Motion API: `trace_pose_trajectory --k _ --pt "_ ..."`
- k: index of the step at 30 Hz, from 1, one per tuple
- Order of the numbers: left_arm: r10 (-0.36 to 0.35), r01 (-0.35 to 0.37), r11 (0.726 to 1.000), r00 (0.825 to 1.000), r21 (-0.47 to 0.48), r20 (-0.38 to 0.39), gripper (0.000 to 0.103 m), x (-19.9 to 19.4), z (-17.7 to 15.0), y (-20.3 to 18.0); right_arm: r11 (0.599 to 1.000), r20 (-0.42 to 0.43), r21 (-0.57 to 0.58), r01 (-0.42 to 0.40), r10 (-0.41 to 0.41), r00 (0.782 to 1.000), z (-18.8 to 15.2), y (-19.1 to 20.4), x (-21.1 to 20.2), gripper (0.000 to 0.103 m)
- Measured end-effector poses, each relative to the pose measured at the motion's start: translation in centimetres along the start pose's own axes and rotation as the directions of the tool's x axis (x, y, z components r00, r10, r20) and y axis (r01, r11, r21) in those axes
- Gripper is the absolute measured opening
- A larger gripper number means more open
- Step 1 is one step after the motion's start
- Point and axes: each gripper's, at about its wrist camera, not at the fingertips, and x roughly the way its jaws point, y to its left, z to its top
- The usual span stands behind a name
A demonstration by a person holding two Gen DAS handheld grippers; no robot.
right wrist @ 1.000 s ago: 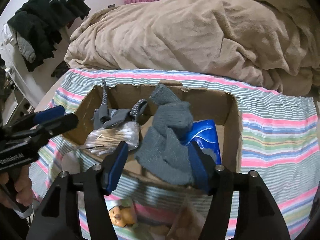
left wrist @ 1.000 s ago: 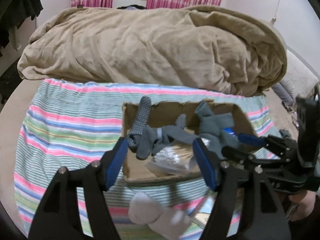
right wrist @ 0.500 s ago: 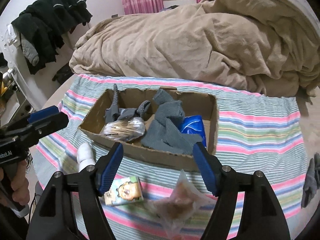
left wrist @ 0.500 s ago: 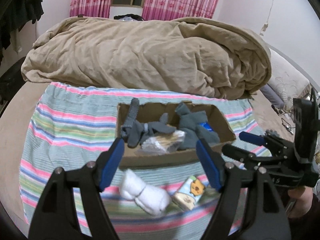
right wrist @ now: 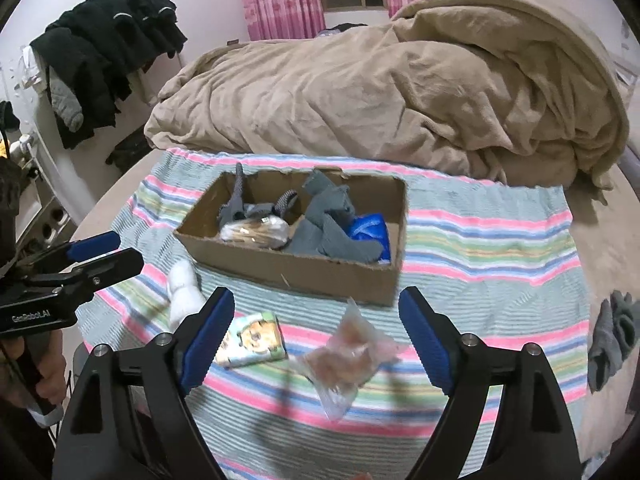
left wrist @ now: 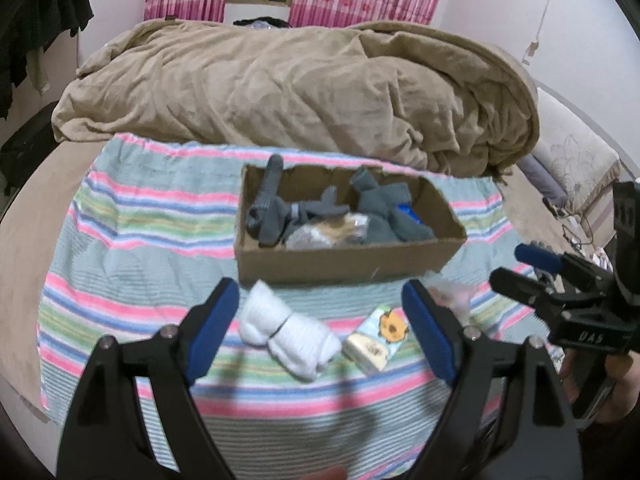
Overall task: Organize objects
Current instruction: 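Grasp the white socks with the left gripper while the right gripper grasps the snack bag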
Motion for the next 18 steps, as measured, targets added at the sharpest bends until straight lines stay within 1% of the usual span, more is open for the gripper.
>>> trace_pose_trajectory --k 6,11,15,18 --pt "0.005 -0.005 1.0 0.999 -0.013 -0.044 0.085 1.3 -1.8 0.5 1.0 -0.032 0.014 0.012 -0.011 0.999 -1.7 -0.9 0.4 0.087" --pt "0.026 -0.026 1.0 0.997 -0.004 -0.079 0.085 2.7 -3.1 0.9 0.999 -0.073 0.032 0.015 -0.013 0.997 -3.2 -1.5 1.8 0.087" --pt "0.032 -0.033 0.999 0.995 -0.013 -0.096 0.085 3.8 -3.6 1.3 0.998 -0.099 0.053 0.018 -0.012 0.995 -4.1 -2.2 2.7 0.087" --pt "0.019 -0.022 0.999 0.994 -0.023 -0.107 0.085 4.5 -3.6 1.6 0.998 -0.114 0.069 0.015 -0.007 0.993 -4.5 -2.6 3.4 0.087"
